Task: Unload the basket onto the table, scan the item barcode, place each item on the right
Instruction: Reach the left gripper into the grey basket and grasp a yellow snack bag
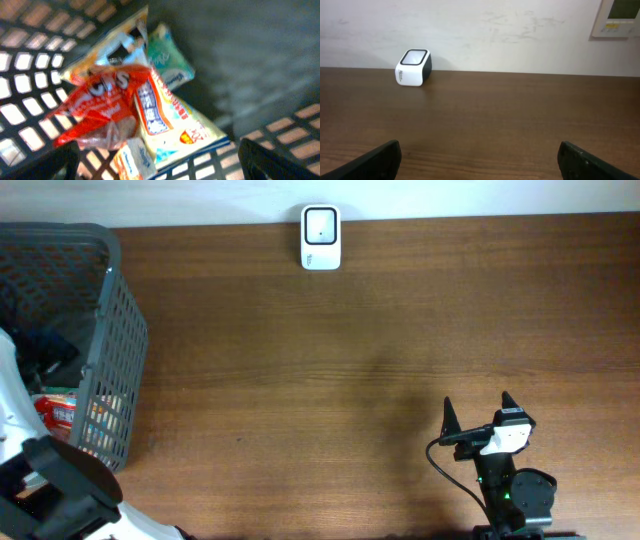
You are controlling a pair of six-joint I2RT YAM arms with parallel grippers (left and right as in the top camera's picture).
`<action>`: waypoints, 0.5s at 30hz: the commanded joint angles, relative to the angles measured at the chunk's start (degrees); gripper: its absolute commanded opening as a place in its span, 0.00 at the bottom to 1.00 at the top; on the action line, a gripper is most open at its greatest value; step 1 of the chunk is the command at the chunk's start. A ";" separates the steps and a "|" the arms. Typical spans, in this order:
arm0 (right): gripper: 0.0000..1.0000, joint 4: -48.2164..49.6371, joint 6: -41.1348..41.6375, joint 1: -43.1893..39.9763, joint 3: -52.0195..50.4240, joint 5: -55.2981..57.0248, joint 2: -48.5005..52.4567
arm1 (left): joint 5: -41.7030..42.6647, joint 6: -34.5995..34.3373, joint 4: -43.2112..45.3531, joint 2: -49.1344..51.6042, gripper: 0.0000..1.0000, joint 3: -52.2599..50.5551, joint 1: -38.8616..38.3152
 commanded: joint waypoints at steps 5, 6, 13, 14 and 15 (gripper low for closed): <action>0.98 -0.09 0.42 0.33 -0.46 0.50 -0.39 | 8.26 -1.27 7.98 0.42 0.99 -11.37 0.22; 0.98 -0.09 0.42 0.33 -0.46 0.50 -0.37 | 8.61 -1.27 7.76 0.46 0.99 -11.37 0.20; 0.98 -0.09 0.42 0.33 -0.46 0.52 -0.37 | 3.39 -7.76 5.86 1.14 0.99 -11.74 0.22; 0.98 -0.09 0.42 0.33 -0.46 0.50 -0.39 | 2.49 -8.39 6.36 1.27 0.99 -12.61 0.22; 0.98 -0.09 0.42 0.33 -0.46 0.50 -0.37 | -1.88 -12.09 8.24 1.27 0.99 -15.28 0.22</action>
